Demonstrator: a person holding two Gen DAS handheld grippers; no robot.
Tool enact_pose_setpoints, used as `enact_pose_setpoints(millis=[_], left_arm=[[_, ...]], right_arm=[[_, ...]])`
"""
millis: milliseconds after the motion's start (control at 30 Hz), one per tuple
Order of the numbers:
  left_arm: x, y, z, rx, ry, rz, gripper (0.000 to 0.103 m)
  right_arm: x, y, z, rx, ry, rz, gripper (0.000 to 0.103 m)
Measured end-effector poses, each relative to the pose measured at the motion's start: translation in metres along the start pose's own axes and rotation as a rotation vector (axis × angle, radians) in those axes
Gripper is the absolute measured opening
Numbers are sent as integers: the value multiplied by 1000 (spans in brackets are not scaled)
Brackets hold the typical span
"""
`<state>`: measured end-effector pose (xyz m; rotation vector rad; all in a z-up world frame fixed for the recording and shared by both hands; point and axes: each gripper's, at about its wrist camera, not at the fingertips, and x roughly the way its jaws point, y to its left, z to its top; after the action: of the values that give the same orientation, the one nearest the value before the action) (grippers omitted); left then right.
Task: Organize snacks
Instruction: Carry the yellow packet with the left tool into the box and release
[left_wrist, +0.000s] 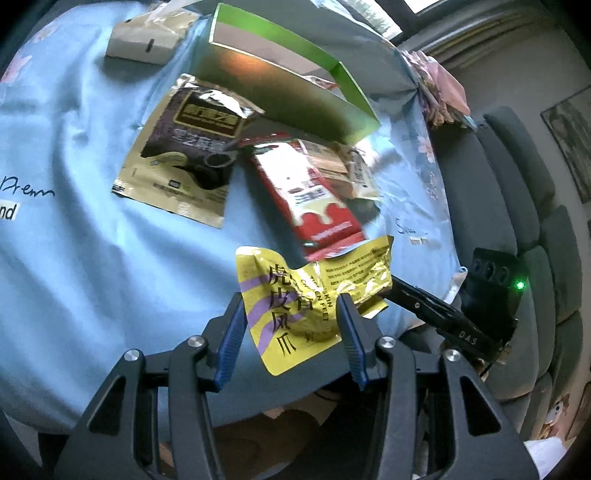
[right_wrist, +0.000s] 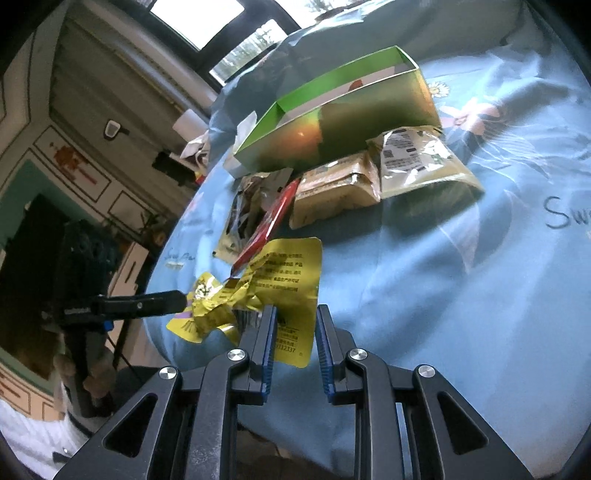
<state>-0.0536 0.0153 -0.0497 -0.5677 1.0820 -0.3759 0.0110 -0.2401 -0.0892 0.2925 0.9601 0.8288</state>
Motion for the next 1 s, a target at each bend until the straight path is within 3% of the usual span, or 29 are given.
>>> enact_pose_setpoints(millis=[300, 567, 1000], left_arm=[[-2, -25, 12, 43, -44, -10, 47], [-10, -31, 51, 66, -124, -6, 47], [-11, -32, 167, 100, -266, -24, 48]], right_arm=[[-28, 3, 1, -9, -74, -4, 24], [-30, 11, 37, -55, -160, 4, 24], [-12, 12, 138, -133, -277, -4, 24]])
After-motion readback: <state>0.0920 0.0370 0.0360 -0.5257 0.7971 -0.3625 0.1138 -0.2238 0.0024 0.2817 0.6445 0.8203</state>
